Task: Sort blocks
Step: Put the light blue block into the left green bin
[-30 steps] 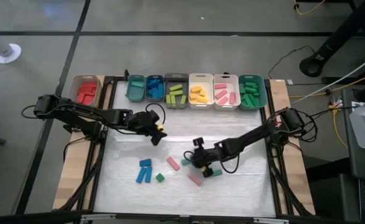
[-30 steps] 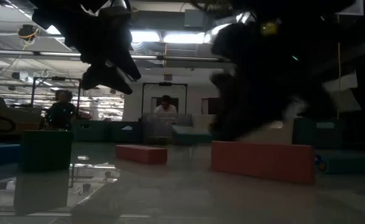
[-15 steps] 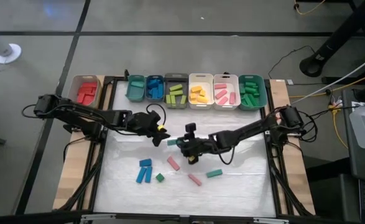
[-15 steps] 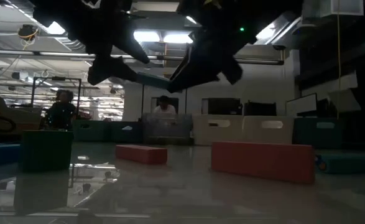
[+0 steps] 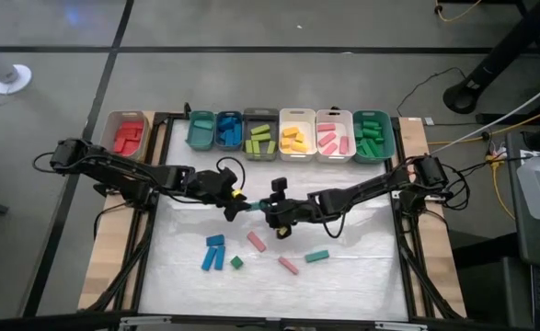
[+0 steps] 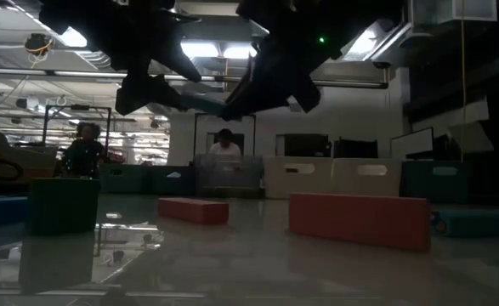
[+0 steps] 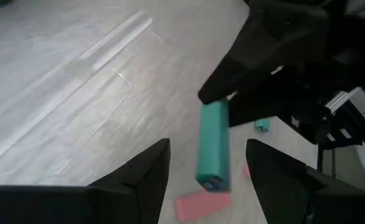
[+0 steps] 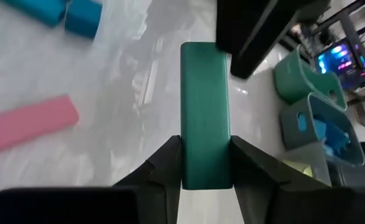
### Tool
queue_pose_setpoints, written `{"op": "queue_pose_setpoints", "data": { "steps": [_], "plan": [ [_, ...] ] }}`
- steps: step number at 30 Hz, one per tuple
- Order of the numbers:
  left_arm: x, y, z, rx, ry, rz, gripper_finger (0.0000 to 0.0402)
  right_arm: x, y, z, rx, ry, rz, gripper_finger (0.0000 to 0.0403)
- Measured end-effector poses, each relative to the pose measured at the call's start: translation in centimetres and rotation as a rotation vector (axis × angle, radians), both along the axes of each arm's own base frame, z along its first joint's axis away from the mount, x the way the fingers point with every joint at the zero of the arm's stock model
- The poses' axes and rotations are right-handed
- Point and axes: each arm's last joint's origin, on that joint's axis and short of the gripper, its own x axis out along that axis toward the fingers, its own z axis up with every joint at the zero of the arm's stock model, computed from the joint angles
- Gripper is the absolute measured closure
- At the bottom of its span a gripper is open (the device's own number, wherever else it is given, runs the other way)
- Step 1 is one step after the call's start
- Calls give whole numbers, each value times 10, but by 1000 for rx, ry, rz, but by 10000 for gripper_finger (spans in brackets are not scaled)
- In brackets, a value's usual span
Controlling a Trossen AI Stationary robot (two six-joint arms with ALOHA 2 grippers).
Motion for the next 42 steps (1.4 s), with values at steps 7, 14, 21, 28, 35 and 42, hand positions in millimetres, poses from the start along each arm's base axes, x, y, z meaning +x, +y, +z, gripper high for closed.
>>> {"op": "queue_pose_setpoints", "data": {
  "steps": [7, 14, 21, 28, 35, 42],
  "plan": [
    [0, 0, 0, -1, 0, 0, 202, 4, 0, 6, 14, -75, 0, 282],
    [0, 0, 0, 31, -2, -21, 207, 6, 1, 9, 0, -97, 13, 281],
    [0, 0, 1, 38, -6, -27, 290, 6, 1, 10, 2, -110, 12, 281],
    [0, 0, 0, 73, -1, -44, 360, 6, 0, 10, -13, -113, -8, 281],
    [0, 9, -2, 128, 23, -28, 360, 6, -1, 11, -30, -130, -51, 281],
    [-9, 45, -11, 205, 169, 92, 357, -2, 7, 11, -47, -86, -82, 281]
  ]
}}
